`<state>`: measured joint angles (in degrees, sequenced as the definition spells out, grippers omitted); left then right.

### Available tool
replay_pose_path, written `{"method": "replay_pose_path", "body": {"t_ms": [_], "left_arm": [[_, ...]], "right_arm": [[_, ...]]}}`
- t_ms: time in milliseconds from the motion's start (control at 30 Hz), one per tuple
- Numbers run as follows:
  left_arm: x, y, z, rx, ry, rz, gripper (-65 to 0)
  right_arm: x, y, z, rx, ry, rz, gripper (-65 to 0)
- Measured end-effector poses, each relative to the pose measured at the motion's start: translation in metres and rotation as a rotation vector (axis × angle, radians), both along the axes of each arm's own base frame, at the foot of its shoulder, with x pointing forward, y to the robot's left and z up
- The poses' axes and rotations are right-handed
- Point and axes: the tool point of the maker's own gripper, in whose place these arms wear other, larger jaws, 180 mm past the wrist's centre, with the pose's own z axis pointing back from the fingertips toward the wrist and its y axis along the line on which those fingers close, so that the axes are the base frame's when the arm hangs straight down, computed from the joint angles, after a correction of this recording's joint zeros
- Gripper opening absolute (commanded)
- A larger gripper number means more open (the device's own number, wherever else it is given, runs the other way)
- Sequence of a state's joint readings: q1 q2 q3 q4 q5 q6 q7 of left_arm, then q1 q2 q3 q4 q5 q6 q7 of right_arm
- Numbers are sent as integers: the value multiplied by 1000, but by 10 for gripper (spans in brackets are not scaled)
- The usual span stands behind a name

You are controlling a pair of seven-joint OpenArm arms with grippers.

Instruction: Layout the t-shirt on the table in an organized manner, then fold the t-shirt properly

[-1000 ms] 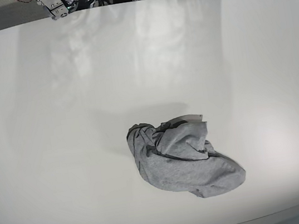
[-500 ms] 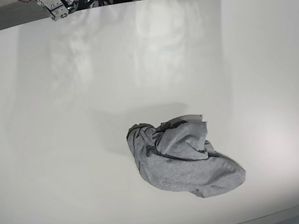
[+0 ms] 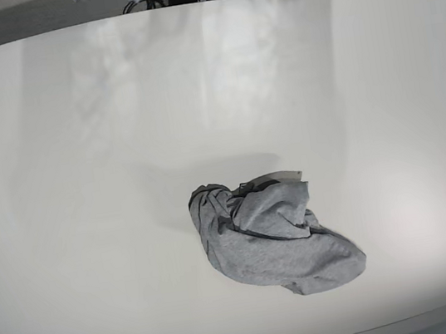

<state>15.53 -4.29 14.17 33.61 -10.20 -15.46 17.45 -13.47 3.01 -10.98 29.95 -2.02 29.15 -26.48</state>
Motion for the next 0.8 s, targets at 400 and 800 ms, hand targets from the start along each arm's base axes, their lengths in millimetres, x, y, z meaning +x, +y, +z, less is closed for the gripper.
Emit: {"method": "replay_pose_path", "body": {"t_ms": [400, 800], "left_arm": [[-42, 24, 55, -36, -23, -25, -650], [-15, 44, 159, -57, -202, -143, -650]], "right_arm": [[-35, -7, 56, 21, -47, -17, -650], [11, -28, 176, -15, -366, 22, -650]]}}
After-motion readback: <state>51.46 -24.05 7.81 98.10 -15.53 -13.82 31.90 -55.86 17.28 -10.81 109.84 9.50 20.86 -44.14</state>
